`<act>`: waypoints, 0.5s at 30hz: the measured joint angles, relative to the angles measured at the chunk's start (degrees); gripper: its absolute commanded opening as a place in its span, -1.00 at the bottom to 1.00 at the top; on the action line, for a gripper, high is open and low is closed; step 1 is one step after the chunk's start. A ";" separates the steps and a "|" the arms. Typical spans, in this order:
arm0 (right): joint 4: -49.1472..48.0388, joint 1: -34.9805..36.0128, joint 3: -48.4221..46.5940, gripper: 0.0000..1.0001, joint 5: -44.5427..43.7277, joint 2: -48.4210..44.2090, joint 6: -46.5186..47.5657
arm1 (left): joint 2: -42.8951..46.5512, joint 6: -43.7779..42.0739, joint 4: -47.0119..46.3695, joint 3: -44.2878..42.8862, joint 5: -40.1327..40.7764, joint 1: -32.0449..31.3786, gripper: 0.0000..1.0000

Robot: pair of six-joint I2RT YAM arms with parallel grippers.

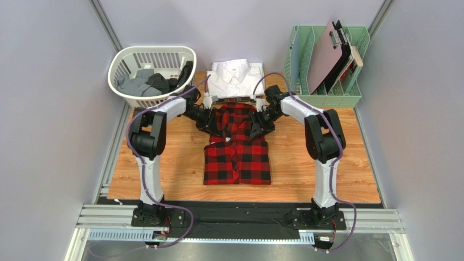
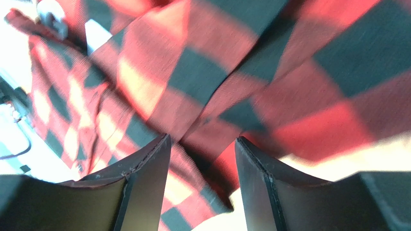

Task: Fold and stack the long sleeve shirts
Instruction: Fold the shirt

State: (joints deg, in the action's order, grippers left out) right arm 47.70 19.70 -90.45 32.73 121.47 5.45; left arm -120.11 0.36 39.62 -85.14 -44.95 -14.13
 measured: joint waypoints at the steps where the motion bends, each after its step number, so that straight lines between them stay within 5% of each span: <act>1: -0.13 0.00 1.25 0.17 0.46 -1.46 0.02 | 0.57 -0.04 0.04 0.55 -0.26 0.00 0.15; 3: -0.37 0.00 4.96 0.21 2.14 -6.49 -0.28 | 8.85 1.70 -4.35 8.87 -3.26 0.00 0.38; 9: -6.10 0.74 24.00 0.40 14.47 -29.53 -6.21 | 37.53 12.72 -17.18 29.53 -11.98 -2.27 0.58; 15: -12.94 7.98 37.31 0.40 22.12 -32.94 -13.55 | 41.62 25.64 -30.60 46.07 -15.10 -10.12 0.60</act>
State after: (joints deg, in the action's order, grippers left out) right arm 34.76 27.68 -53.15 54.85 88.53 -8.10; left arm -78.50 26.00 9.02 -39.07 -60.05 -24.25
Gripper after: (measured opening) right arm 0.710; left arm 0.804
